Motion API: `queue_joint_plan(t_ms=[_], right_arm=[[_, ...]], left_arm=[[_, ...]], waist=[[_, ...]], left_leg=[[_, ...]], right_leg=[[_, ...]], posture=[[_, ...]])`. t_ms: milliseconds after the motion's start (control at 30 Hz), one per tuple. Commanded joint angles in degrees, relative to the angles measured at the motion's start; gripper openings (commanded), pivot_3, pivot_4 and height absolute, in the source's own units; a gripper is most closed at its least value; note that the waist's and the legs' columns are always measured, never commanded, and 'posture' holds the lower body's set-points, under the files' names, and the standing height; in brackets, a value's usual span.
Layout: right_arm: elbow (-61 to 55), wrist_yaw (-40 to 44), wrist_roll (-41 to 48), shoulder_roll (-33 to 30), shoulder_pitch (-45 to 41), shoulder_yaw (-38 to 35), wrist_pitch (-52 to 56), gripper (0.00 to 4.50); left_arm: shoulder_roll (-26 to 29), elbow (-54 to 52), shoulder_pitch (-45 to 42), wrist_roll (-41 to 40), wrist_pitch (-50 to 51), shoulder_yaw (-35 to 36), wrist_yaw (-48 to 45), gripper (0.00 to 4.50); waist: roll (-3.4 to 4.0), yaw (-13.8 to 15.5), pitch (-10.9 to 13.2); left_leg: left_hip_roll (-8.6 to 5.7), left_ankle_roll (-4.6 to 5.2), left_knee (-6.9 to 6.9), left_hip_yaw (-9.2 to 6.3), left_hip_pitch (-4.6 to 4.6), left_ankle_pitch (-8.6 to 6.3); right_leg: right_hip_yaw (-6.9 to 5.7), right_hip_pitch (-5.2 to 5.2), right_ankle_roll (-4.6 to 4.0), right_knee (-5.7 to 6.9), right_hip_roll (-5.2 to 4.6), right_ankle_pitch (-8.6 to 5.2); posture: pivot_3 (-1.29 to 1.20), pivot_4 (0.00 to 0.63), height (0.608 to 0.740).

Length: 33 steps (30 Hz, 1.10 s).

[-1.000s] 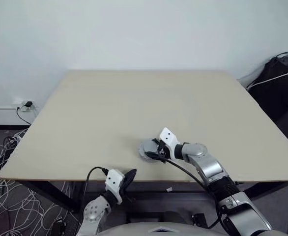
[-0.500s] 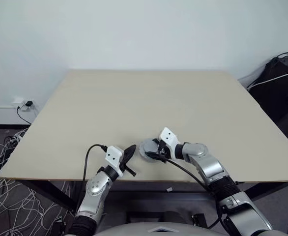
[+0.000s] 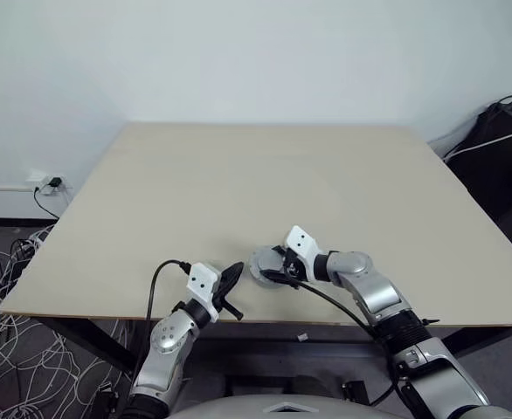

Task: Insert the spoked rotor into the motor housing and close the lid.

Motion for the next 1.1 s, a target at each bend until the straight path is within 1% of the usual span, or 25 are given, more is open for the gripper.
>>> queue_joint_plan(t_ms=[33,367,567,733,867,1100], right_arm=[[2.1,0.1,-1.6,-1.8,0.6,0.2,2.5,3.28],[2.3,1.3,-1.9,-2.6,0.7,0.7,3.8,3.28],[2.9,-1.8,-3.9,-2.3,0.5,1.0,1.9,3.28],[3.4,-3.4,-3.7,-1.9,0.2,0.8,1.5,3.28],[4.0,-4.3,-3.6,-1.9,0.0,0.6,1.4,3.28],[3.5,-1.9,-2.0,-2.4,0.3,0.9,4.4,3.28]], left_arm=[[-0.4,1.6,-1.5,0.2,-2.0,-0.1,-0.5,0.0],[-0.6,4.2,-2.3,0.3,-3.6,-0.2,-0.7,0.0],[-0.4,0.7,-1.0,0.4,-2.0,-0.8,-0.1,0.0],[-0.1,-3.2,0.1,0.4,0.4,-1.4,0.4,0.0],[0.1,-4.3,0.3,0.5,1.5,-1.5,0.6,0.0],[0.1,-0.7,-0.7,0.3,0.0,-0.9,0.1,0.0]], waist=[[0.0,0.0,0.0],[0.01,0.2,0.0],[0.01,0.1,0.0],[0.01,0.1,0.0],[0.0,0.0,0.0],[0.04,0.1,0.0]], left_leg=[[0.0,0.0,0.0,0.0,0.0,0.0],[-0.01,0.03,-0.01,0.0,-0.02,-0.02],[-0.01,0.08,-0.02,0.0,-0.02,-0.05],[-0.01,0.08,0.0,0.0,0.0,-0.05],[0.0,0.07,0.01,0.01,0.02,-0.05],[0.01,0.07,0.05,0.01,0.02,-0.04]], right_leg=[[0.0,0.0,0.0,0.0,0.0,0.0],[-0.02,0.01,0.0,-0.05,-0.03,0.0],[-0.01,0.05,0.0,-0.13,-0.04,0.0],[-0.04,0.08,0.05,-0.12,-0.08,0.03],[-0.1,0.09,0.1,-0.12,-0.1,0.07],[-0.14,0.11,0.13,-0.12,-0.1,0.08]], posture=[[0.0,0.0,0.74],[0.0,0.0,0.74],[0.0,0.0,0.74],[0.0,0.0,0.74],[0.0,0.0,0.74],[0.0,0.0,0.74]])
